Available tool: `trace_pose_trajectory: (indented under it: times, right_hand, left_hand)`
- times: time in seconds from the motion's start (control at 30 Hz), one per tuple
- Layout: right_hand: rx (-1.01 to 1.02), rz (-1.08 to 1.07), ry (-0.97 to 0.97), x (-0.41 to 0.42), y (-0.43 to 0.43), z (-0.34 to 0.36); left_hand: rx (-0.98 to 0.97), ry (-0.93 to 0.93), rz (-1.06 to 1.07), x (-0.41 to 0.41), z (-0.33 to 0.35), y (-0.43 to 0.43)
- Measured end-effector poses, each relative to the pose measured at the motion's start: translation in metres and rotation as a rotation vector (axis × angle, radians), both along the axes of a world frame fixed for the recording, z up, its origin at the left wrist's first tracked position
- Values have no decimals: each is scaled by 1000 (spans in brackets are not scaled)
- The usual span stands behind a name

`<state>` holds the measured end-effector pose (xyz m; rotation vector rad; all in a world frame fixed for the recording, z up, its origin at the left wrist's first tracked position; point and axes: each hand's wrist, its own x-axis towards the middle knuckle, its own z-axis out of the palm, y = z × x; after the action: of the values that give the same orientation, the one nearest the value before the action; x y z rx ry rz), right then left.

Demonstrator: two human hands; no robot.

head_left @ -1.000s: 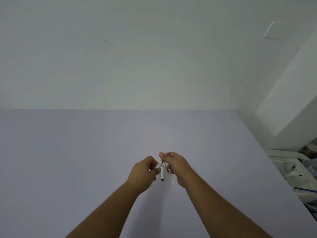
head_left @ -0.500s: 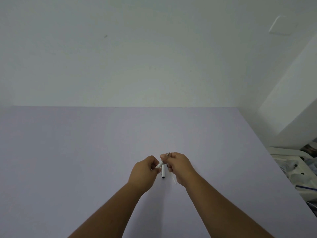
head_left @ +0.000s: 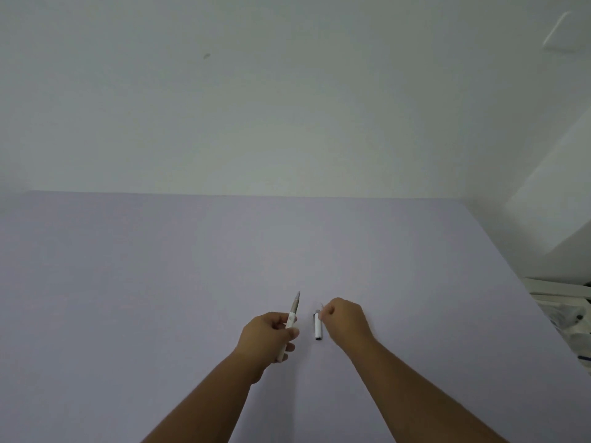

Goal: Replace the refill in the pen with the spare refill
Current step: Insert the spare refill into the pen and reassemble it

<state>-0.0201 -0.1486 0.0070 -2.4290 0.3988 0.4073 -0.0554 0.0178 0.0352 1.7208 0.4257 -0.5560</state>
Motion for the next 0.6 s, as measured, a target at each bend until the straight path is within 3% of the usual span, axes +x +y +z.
trace_pose_trajectory:
  times: [0.23, 0.37, 0.43, 0.6]
  right_hand:
    - [-218, 89, -47, -2, 19, -31]
    - [-179, 18, -85, -1, 23, -32]
    - [-45, -63, -95, 3, 24, -26]
    - [603, -364, -159, 22, 17, 3]
  left_hand:
    - [-119, 98, 22, 7, -6, 5]
    - [-107, 95, 12, 10, -7, 4]
    - [-91, 93, -3, 11, -8, 4]
    - [-69, 87, -39, 13, -4, 2]
